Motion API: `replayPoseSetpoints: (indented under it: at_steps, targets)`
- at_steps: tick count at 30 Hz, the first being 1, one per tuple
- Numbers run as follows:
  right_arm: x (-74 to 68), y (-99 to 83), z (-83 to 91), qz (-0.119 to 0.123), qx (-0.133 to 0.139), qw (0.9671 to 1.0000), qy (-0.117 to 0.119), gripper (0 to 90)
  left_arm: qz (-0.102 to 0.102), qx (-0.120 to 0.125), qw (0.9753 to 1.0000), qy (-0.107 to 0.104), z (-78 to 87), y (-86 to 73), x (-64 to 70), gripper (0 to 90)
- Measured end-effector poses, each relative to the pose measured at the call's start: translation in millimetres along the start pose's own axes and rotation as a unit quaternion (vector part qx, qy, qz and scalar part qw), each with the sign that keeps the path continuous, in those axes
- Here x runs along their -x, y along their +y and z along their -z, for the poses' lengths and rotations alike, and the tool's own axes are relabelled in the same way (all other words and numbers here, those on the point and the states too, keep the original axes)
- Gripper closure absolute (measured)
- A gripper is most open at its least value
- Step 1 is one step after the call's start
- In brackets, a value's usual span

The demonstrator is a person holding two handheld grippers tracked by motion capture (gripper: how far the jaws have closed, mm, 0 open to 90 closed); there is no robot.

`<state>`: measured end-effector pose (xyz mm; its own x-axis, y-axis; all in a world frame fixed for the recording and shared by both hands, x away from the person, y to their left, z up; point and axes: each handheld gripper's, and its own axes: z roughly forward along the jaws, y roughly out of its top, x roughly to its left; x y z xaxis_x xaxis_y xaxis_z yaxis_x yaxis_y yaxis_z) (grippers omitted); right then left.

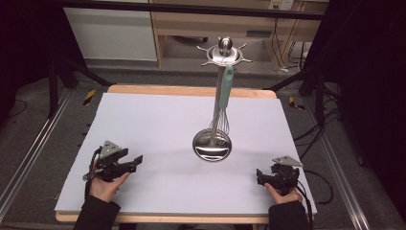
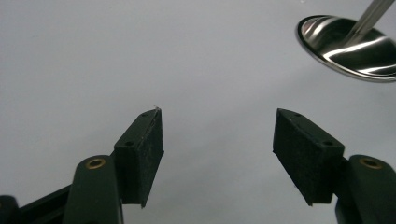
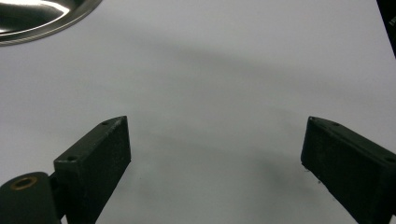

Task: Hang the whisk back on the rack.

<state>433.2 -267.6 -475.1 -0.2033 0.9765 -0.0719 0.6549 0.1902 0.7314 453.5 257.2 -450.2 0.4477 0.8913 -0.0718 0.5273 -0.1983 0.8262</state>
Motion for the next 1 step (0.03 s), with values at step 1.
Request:
replayPoseSetpoints:
  at_steps: [1]
  targets:
    - [0.8, 0.1, -0.2, 0.0, 0.0, 1.0, 0.0, 8.7, 0.0, 0.0, 1.0, 0.0, 0.0, 0.0, 0.0, 33.0]
